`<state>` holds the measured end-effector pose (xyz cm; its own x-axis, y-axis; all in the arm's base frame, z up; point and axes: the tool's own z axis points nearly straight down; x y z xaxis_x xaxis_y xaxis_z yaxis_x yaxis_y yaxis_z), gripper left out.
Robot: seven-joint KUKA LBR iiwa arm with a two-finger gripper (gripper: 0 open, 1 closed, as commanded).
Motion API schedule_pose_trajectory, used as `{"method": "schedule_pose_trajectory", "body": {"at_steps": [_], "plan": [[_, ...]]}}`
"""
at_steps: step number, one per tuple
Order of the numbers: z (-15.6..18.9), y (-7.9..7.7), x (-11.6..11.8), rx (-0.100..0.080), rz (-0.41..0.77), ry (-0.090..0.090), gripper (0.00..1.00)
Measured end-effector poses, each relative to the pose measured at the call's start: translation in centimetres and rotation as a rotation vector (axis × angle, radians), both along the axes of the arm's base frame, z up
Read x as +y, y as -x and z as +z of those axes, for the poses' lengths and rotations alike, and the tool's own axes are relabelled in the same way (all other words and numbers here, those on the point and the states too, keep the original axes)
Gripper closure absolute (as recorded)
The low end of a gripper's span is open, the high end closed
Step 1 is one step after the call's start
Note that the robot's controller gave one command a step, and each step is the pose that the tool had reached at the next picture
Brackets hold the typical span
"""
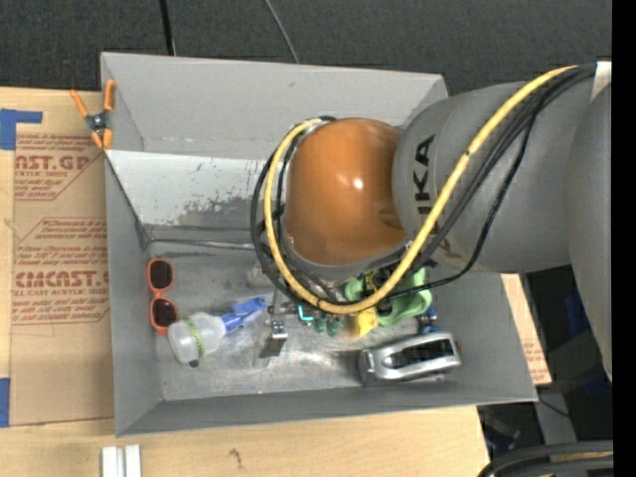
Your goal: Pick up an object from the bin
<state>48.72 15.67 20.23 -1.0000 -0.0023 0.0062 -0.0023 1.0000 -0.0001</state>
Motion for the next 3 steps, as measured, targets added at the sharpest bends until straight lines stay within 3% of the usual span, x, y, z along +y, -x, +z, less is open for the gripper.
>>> {"method": "schedule_pose_trajectory", "body": {"at_steps": [1,2,3], "plan": [[0.3,-0.2,-0.1,-0.006,-0.001,-0.001,0.00],[-4.5,-3.9,-0.3,-0.016,0.037,-0.003,0.00],[-8.8,-4.7,-0.1,-0.007,0.222,-0.001,0.00]]}}
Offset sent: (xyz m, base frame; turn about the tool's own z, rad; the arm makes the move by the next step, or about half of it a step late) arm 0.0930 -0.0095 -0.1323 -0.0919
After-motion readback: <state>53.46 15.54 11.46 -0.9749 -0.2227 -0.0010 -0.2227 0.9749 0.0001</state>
